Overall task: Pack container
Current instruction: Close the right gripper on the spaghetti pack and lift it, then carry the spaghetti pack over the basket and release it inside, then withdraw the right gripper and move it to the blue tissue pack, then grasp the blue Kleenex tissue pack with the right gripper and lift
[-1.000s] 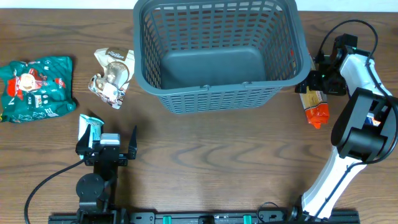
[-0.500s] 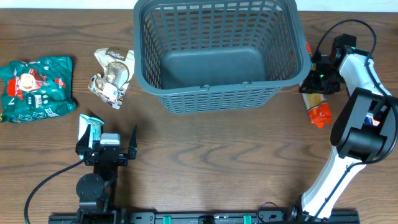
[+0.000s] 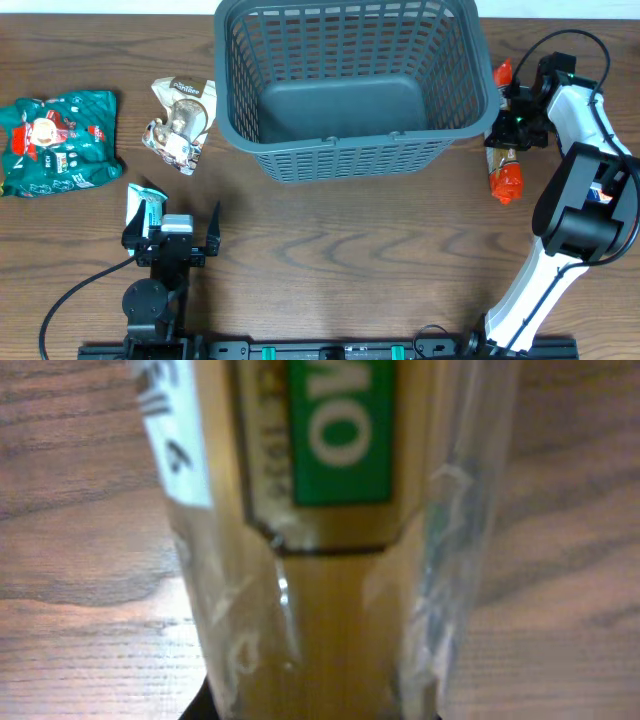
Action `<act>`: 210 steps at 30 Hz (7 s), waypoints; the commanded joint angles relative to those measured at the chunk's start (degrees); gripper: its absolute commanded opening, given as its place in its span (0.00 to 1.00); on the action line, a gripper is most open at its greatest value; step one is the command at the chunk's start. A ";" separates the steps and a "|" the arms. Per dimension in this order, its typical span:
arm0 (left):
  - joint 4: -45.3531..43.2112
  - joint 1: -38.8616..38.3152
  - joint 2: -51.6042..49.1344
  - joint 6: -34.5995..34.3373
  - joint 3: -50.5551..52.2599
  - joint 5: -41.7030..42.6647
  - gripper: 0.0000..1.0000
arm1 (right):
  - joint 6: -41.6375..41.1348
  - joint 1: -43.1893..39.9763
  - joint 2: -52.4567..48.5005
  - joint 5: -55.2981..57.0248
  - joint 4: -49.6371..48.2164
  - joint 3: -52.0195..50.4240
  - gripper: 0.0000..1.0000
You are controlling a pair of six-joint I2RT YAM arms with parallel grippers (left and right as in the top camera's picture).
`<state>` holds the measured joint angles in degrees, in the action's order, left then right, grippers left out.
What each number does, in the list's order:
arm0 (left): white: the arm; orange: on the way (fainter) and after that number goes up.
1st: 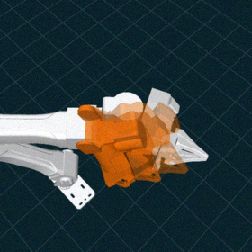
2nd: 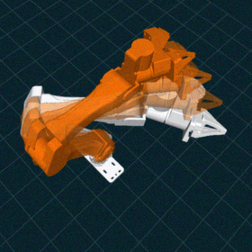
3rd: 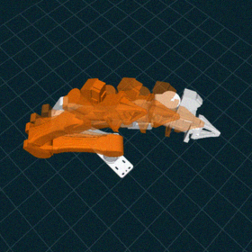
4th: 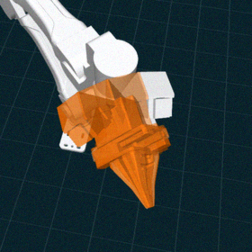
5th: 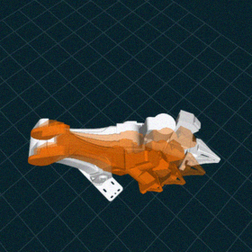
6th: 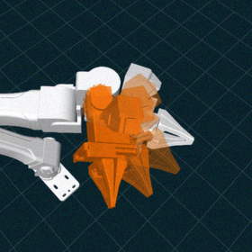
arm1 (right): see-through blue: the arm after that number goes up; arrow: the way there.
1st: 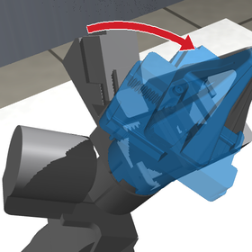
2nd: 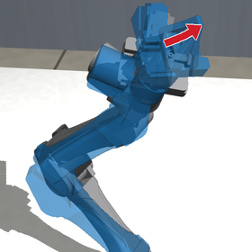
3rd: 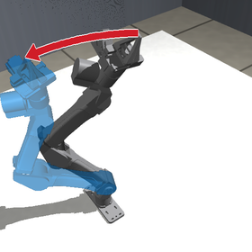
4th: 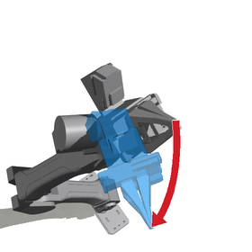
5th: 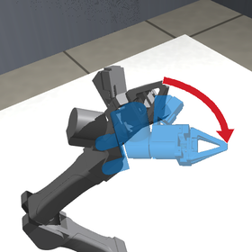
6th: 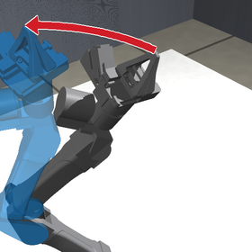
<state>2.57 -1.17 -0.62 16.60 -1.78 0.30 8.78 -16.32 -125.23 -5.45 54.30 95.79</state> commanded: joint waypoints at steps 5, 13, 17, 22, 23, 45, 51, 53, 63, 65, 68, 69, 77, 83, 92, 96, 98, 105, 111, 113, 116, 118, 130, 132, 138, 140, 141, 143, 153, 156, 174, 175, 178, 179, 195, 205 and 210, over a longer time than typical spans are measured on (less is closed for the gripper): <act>1.40 0.35 0.39 0.72 1.55 -0.04 0.98 | -6.67 -0.20 16.26 7.80 2.75 7.21 0.01; 1.40 0.35 0.39 0.72 1.55 -0.04 0.99 | -8.96 -0.15 35.56 9.55 3.04 11.26 0.01; 1.40 0.35 0.39 0.72 1.55 -0.04 0.99 | -5.29 0.72 44.09 4.24 3.04 12.46 0.01; 1.40 0.35 0.39 0.72 1.55 -0.04 0.99 | -1.11 4.59 50.16 -6.21 0.13 13.86 0.02; 1.40 0.35 0.39 0.72 1.55 -0.04 0.99 | -0.61 6.05 50.69 -7.78 -0.72 14.32 0.01; 1.40 0.35 0.39 0.72 1.55 -0.04 0.99 | 41.18 32.41 35.63 -9.33 2.84 21.59 0.01; 1.40 0.35 0.39 0.72 1.55 -0.04 0.99 | 46.60 32.48 30.40 -8.98 8.35 21.57 0.01; 1.40 0.35 0.39 0.72 1.55 -0.04 0.99 | 46.88 32.48 28.09 -9.01 10.08 21.57 0.01; 1.40 0.35 0.39 0.72 1.55 -0.04 0.99 | 50.49 32.54 14.27 -11.39 16.92 21.53 0.01; 1.40 0.35 0.39 0.72 1.55 -0.04 0.99 | 50.99 32.76 12.31 -12.70 17.11 21.53 0.01; 1.40 0.35 0.39 0.72 1.55 -0.04 0.99 | 51.56 33.09 10.19 -14.38 17.77 21.53 0.01; 1.40 0.35 0.39 0.72 1.55 -0.04 0.99 | 51.58 33.22 9.75 -14.38 17.97 21.53 0.01; 1.40 0.35 0.39 0.72 1.55 -0.04 0.99 | 52.83 34.53 9.35 -14.29 18.56 21.53 0.01; 1.40 0.35 0.39 0.72 1.55 -0.04 0.99 | 52.35 34.77 9.35 -14.32 18.58 21.53 0.83; 1.40 0.35 0.39 0.72 1.55 -0.04 0.99 | 49.53 34.77 11.54 -14.12 16.61 21.88 0.99; 1.40 0.35 0.39 0.72 1.55 -0.04 0.99 | 38.99 34.73 14.71 -10.49 10.80 23.02 0.99; 1.40 0.35 0.39 0.72 1.55 -0.04 0.99 | 29.00 34.60 16.90 -2.73 6.67 23.82 0.99; 1.40 0.35 0.39 0.72 1.55 -0.04 0.99 | 1.62 29.68 26.75 30.16 7.78 26.03 0.99; 1.40 0.35 0.39 0.72 1.55 -0.04 0.99 | -4.81 16.61 33.07 31.56 20.33 26.03 0.99; 1.40 0.35 0.39 0.72 1.55 -0.04 0.98 | -5.53 11.72 33.53 31.15 23.17 26.03 0.99; 1.40 0.35 0.39 0.72 1.55 -0.04 0.99 | -5.31 4.00 33.05 28.00 25.88 25.83 0.99; 1.40 0.35 0.39 0.72 1.55 -0.04 0.99 | -3.61 -0.44 32.44 23.71 25.97 25.38 0.99; 1.40 0.35 0.39 0.72 1.55 -0.04 0.99 | -5.20 -15.63 23.10 14.03 25.27 24.57 0.99; 1.40 0.35 0.39 0.72 1.55 -0.04 0.99 | -1.81 -15.69 21.35 11.37 24.55 23.65 0.99; 1.40 0.35 0.39 0.72 1.55 -0.04 0.99 | 5.84 -15.06 15.06 10.95 20.70 20.33 0.99; 1.40 0.35 0.39 0.72 1.55 -0.07 0.99 | 8.37 -14.93 13.07 10.97 18.97 18.82 0.99; 1.40 0.35 0.39 0.72 1.55 -0.04 0.99 | 9.40 -14.93 11.93 10.97 18.10 18.18 0.99; 1.40 0.35 0.39 0.72 1.55 -0.04 0.99 | 10.71 -14.99 10.05 10.95 16.68 17.53 0.99; 1.40 0.35 0.39 0.72 1.55 -0.04 0.99 | 16.26 -15.12 -1.01 10.97 11.67 16.96 0.99; 1.40 0.35 0.39 0.72 1.55 -0.04 0.99 | 16.65 -15.21 -2.95 10.97 10.34 16.96 0.99; 1.40 0.35 0.39 0.72 1.55 -0.07 0.99 | 15.28 -20.02 -12.11 6.25 6.49 16.92 0.98; 1.40 0.35 0.39 0.72 1.55 -0.04 0.99 | 15.28 -20.13 -13.09 5.53 6.38 16.92 0.99; 1.40 0.35 0.39 0.72 1.55 -0.04 0.98 | 15.28 -20.13 -15.26 4.63 6.25 16.92 0.99; 1.40 0.35 0.39 0.72 1.55 -0.04 0.99 | 15.28 -20.06 -15.63 4.48 6.19 16.92 0.99; 1.40 0.35 0.39 0.72 1.55 -0.04 0.99 | 13.05 -19.19 -16.35 -0.63 7.48 17.07 0.01; 1.40 0.35 0.39 0.72 1.55 -0.04 0.99 | 9.03 -14.95 0.81 -3.19 6.45 17.90 0.01; 1.40 0.35 0.39 0.72 1.55 -0.04 0.99 | 7.50 -11.47 15.32 -3.17 3.78 17.92 0.01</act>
<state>2.57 -1.17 -0.62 16.60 -1.78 0.30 18.33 -29.47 -122.50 -6.63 59.22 111.87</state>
